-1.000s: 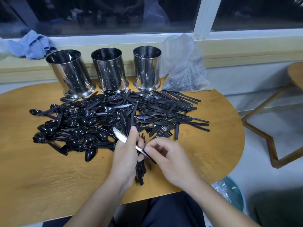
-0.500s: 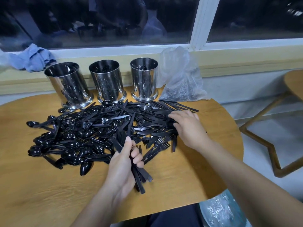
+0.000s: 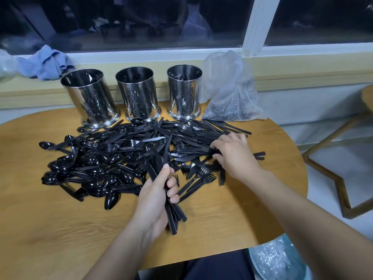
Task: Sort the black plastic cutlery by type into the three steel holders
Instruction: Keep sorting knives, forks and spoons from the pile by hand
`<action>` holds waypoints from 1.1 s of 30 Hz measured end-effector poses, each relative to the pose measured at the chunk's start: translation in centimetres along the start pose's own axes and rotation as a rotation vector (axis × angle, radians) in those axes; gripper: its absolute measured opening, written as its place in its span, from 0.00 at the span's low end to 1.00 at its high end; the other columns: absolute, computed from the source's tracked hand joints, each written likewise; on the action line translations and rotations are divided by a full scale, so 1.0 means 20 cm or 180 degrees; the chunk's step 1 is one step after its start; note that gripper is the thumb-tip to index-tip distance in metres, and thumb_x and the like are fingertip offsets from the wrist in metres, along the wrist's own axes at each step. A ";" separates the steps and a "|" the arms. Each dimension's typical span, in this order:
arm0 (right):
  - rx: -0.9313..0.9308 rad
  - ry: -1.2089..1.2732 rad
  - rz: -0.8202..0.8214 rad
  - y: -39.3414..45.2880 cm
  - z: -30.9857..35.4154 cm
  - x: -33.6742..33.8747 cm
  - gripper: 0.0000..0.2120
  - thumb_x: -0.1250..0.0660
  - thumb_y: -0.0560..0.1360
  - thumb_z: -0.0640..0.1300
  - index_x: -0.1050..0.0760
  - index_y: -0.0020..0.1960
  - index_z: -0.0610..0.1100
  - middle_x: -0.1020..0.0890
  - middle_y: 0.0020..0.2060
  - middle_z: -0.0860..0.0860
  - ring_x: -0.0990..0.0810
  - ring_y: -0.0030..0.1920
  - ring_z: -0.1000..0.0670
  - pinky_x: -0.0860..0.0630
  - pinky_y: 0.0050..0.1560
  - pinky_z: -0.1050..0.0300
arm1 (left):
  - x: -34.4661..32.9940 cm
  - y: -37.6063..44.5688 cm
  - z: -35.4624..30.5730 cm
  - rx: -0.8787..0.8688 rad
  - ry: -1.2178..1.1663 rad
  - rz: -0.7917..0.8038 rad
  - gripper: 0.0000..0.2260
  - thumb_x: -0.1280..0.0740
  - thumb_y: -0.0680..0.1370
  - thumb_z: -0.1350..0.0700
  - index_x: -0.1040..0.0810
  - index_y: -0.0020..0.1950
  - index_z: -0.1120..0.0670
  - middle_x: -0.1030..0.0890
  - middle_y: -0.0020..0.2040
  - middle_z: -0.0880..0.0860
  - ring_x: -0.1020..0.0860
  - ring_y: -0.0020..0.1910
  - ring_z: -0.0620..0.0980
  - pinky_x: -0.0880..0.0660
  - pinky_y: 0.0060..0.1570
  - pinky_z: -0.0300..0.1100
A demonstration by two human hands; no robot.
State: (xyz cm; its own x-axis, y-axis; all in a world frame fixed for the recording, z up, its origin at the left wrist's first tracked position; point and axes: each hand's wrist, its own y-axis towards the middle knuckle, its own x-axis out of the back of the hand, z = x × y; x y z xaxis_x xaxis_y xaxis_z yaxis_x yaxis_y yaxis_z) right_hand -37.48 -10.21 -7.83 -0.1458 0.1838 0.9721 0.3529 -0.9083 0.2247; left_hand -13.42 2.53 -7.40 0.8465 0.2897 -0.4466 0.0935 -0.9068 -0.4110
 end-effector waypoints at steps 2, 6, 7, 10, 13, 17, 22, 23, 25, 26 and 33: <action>0.0076 -0.0041 0.0018 0.00 0.01 0.00 0.16 0.26 0.82 0.51 0.18 0.68 0.52 0.17 0.55 0.52 0.26 0.60 0.44 0.36 0.67 0.44 | 0.01 0.00 0.00 0.0020 -0.0050 0.0007 0.12 0.30 0.87 0.47 0.21 0.60 0.56 0.30 0.38 0.49 0.35 0.33 0.47 0.34 0.29 0.39; 0.0187 -0.0085 -0.0099 0.00 0.01 -0.01 0.08 0.31 0.85 0.52 0.14 0.58 0.53 0.18 0.47 0.53 0.27 0.55 0.46 0.36 0.63 0.46 | 0.02 -0.01 0.00 0.0023 -0.0052 -0.0020 0.11 0.29 0.87 0.48 0.21 0.60 0.56 0.29 0.38 0.49 0.35 0.33 0.47 0.34 0.29 0.39; 0.0190 -0.0066 -0.0158 0.00 0.02 0.00 0.09 0.33 0.85 0.53 0.14 0.55 0.53 0.18 0.46 0.54 0.28 0.54 0.47 0.36 0.61 0.47 | 0.03 -0.01 -0.01 0.0016 -0.0055 -0.0014 0.11 0.29 0.87 0.48 0.21 0.60 0.56 0.29 0.38 0.49 0.34 0.33 0.46 0.34 0.29 0.39; 0.0094 0.0076 -0.0287 0.00 0.03 0.00 0.13 0.35 0.86 0.54 0.15 0.50 0.51 0.18 0.45 0.54 0.28 0.52 0.48 0.38 0.59 0.49 | 0.03 -0.01 -0.02 0.0000 -0.0044 0.0020 0.11 0.29 0.87 0.48 0.21 0.60 0.56 0.29 0.38 0.49 0.34 0.33 0.46 0.34 0.29 0.39; -0.0097 0.0472 -0.0493 -0.01 0.08 0.03 0.10 0.33 0.86 0.52 0.13 0.53 0.52 0.16 0.49 0.54 0.25 0.54 0.47 0.37 0.61 0.48 | 0.03 -0.01 -0.02 -0.0045 -0.0006 0.0032 0.11 0.28 0.87 0.49 0.21 0.61 0.56 0.29 0.38 0.49 0.34 0.33 0.46 0.34 0.30 0.40; -0.0392 0.1201 -0.0521 -0.06 0.18 0.10 0.06 0.30 0.85 0.51 0.14 0.56 0.53 0.14 0.46 0.58 0.20 0.51 0.51 0.30 0.62 0.47 | 0.02 -0.02 -0.03 -0.0178 0.0194 0.0105 0.11 0.27 0.85 0.48 0.23 0.59 0.54 0.29 0.39 0.49 0.34 0.34 0.46 0.35 0.31 0.40; -0.0973 0.2645 -0.0101 -0.18 0.34 0.19 0.14 0.28 0.84 0.47 0.17 0.40 0.47 0.17 0.32 0.50 0.24 0.33 0.47 0.29 0.38 0.53 | 0.00 -0.04 -0.05 -0.0283 0.0332 0.0152 0.12 0.25 0.84 0.48 0.22 0.60 0.54 0.28 0.40 0.48 0.34 0.34 0.45 0.35 0.31 0.38; -0.1055 0.2960 0.0036 -0.21 0.37 0.21 0.14 0.28 0.84 0.47 0.16 0.40 0.46 0.16 0.34 0.48 0.23 0.34 0.46 0.28 0.40 0.52 | -0.01 -0.05 -0.05 -0.0321 0.0360 0.0163 0.12 0.25 0.84 0.48 0.22 0.59 0.53 0.29 0.40 0.48 0.34 0.34 0.45 0.36 0.31 0.39; -0.1120 0.3365 0.0299 -0.26 0.44 0.23 0.13 0.27 0.84 0.46 0.15 0.41 0.45 0.14 0.37 0.47 0.20 0.37 0.48 0.25 0.45 0.50 | -0.02 -0.07 -0.06 -0.0391 0.0326 0.0177 0.10 0.25 0.84 0.48 0.20 0.58 0.53 0.27 0.41 0.48 0.32 0.35 0.45 0.37 0.32 0.40; -0.1119 0.3454 0.0432 -0.29 0.47 0.24 0.13 0.27 0.84 0.46 0.14 0.41 0.44 0.13 0.38 0.47 0.19 0.39 0.47 0.24 0.48 0.48 | -0.03 -0.07 -0.07 -0.0400 0.0292 0.0168 0.11 0.25 0.84 0.47 0.19 0.59 0.53 0.25 0.42 0.48 0.31 0.36 0.45 0.36 0.32 0.39; -0.1203 0.3657 0.0672 -0.35 0.57 0.22 0.12 0.31 0.85 0.45 0.13 0.45 0.46 0.12 0.40 0.49 0.15 0.43 0.47 0.19 0.52 0.51 | 0.03 -0.09 -0.10 -0.0452 0.0531 -0.0152 0.13 0.31 0.87 0.47 0.18 0.52 0.55 0.23 0.42 0.54 0.31 0.32 0.48 0.29 0.33 0.40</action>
State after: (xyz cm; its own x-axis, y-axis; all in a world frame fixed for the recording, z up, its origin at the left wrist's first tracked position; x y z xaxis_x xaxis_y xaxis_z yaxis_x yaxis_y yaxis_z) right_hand -30.03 1.29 -4.30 -0.9155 -0.2444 0.3195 0.2060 -0.9671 -0.1495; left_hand -12.10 3.63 -5.31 0.9133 0.2894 -0.2866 0.1985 -0.9307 -0.3073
